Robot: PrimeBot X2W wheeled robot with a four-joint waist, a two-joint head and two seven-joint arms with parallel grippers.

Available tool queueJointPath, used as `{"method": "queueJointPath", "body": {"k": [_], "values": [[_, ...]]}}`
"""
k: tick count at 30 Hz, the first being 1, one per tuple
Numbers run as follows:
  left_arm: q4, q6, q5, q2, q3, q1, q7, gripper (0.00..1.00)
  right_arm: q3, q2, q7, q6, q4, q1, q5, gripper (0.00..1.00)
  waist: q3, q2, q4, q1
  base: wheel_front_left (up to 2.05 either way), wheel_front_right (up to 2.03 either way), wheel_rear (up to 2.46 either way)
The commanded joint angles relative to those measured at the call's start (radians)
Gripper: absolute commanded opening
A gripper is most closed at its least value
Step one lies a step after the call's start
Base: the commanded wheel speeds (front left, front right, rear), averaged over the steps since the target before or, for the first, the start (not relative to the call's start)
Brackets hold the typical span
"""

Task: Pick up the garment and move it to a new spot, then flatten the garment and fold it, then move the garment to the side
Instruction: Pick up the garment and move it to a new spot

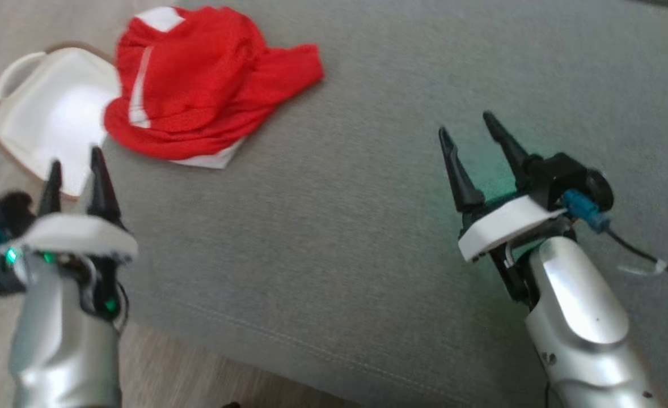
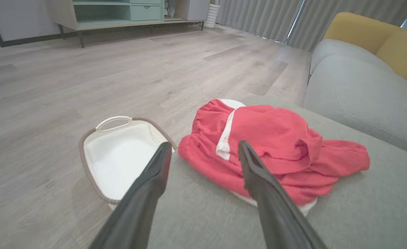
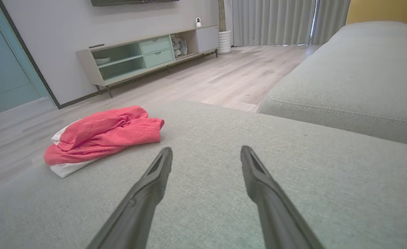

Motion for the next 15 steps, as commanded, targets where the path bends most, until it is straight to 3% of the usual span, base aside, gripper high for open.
{"method": "queueJointPath", "body": {"k": [1,15], "values": [[0.0,-0.006,0.004,0.055,0.043,-0.055,-0.012,1.0,0.02,0.008,0.014,0.007,-0.065,-0.029,-0.013,1.0,0.071,0.0,-0.073,0.0,0.0,0.0,0.0],[0.311,-0.015,0.007,0.179,0.107,-0.283,-0.012,1.0,0.005,0.008,0.101,0.007,-0.268,-0.034,-0.053,1.0,0.193,0.0,-0.186,0.0,0.0,0.0,0.0]]}}
